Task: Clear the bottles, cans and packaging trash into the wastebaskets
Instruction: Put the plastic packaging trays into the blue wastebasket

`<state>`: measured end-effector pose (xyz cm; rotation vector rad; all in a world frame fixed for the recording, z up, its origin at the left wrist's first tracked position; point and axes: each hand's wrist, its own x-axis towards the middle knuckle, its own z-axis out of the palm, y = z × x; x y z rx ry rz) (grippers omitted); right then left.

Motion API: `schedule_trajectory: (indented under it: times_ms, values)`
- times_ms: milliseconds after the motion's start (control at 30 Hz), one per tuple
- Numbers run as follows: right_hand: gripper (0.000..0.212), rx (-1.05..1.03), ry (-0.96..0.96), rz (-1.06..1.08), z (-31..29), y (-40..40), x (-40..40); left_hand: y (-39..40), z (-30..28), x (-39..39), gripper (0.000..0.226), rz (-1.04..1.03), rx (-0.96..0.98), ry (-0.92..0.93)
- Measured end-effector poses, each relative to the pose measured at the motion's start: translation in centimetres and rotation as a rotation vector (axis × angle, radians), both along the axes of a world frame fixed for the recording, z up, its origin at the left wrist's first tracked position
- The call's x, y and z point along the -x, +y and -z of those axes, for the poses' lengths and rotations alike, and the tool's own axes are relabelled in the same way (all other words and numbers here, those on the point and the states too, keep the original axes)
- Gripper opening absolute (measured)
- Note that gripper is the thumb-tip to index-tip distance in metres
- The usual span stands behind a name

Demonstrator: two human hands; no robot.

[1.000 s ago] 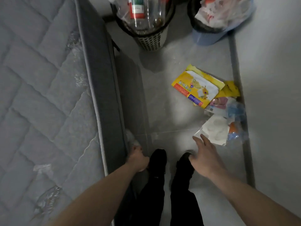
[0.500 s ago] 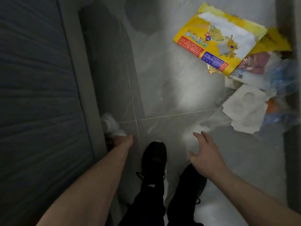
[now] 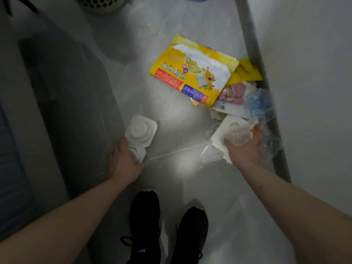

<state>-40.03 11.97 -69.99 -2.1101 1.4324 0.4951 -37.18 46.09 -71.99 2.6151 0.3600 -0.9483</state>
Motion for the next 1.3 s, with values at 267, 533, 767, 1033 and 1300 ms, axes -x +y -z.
schedule_trajectory:
  times_ms: [267, 533, 767, 1033, 1300]
  values:
    - [0.139, -0.023, 0.198, 0.259, 3.7, -1.4, -1.2, -0.3, 1.5, -2.4, 0.117, 0.187, -0.061, -0.102]
    - [0.075, -0.245, -0.092, 0.392, 0.4, -0.1, 2.5, -0.7, -2.4, -2.9, 0.122, 0.172, -0.074, 0.144]
    - [0.036, -0.227, -0.078, 0.296, -11.9, -0.5, 6.6, -4.6, -14.0, 1.0, 0.117, 0.111, -0.061, 0.213]
    - [0.029, -0.282, -0.123, 0.230, -35.7, -1.6, 7.1, -8.7, -37.6, 2.3, 0.122, 0.044, 0.071, 0.213]
    - [0.040, -0.306, -0.225, 0.192, -58.3, -0.8, 9.7, -8.9, -61.2, 2.9, 0.115, -0.003, 0.211, 0.106]
